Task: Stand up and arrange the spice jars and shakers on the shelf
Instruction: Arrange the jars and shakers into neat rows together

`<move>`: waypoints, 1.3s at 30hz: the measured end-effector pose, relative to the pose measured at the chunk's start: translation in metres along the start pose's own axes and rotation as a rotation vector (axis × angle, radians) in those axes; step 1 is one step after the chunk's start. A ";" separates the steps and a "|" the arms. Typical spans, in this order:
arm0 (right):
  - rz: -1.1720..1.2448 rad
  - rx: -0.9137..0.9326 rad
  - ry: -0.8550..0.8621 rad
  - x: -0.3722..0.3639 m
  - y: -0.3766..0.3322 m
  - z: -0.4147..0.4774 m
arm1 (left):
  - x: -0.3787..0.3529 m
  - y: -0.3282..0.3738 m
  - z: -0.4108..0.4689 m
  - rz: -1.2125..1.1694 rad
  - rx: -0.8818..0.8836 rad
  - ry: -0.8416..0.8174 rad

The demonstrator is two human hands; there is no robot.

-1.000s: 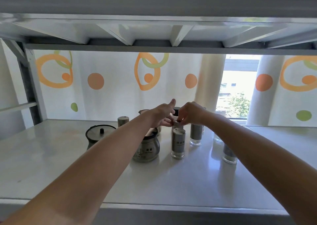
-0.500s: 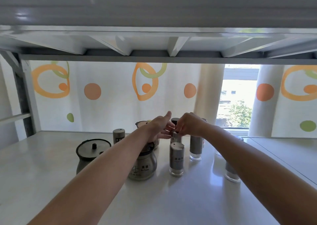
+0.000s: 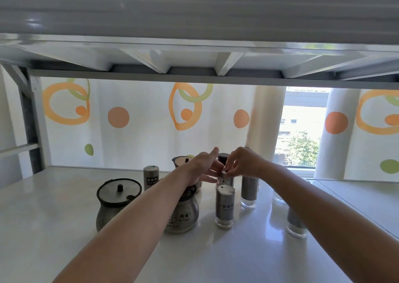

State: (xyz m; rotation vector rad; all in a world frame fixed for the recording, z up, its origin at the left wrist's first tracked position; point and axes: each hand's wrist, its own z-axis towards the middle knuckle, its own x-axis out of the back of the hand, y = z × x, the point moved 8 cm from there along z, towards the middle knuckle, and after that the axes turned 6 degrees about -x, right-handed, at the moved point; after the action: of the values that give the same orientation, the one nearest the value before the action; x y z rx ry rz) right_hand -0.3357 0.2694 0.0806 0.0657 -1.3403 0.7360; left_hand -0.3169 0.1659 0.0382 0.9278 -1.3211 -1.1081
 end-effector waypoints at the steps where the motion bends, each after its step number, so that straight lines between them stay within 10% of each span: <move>1: 0.002 0.000 0.001 0.000 0.000 -0.001 | 0.000 0.000 0.000 0.006 -0.003 0.000; 20: -0.014 -0.090 -0.160 0.032 0.048 -0.038 | -0.004 0.054 -0.008 -0.008 -0.347 0.198; 28: -0.065 -0.043 -0.113 0.024 0.042 -0.038 | -0.042 0.051 -0.008 0.528 -0.302 0.090; 39: -0.027 -0.109 0.002 0.033 0.045 -0.047 | -0.068 0.046 -0.007 0.629 -0.231 0.015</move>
State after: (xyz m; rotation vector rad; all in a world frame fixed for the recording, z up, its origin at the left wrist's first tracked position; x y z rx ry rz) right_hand -0.3179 0.3403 0.0820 -0.0038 -1.3724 0.6397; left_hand -0.3017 0.2430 0.0650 0.3073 -1.3099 -0.7336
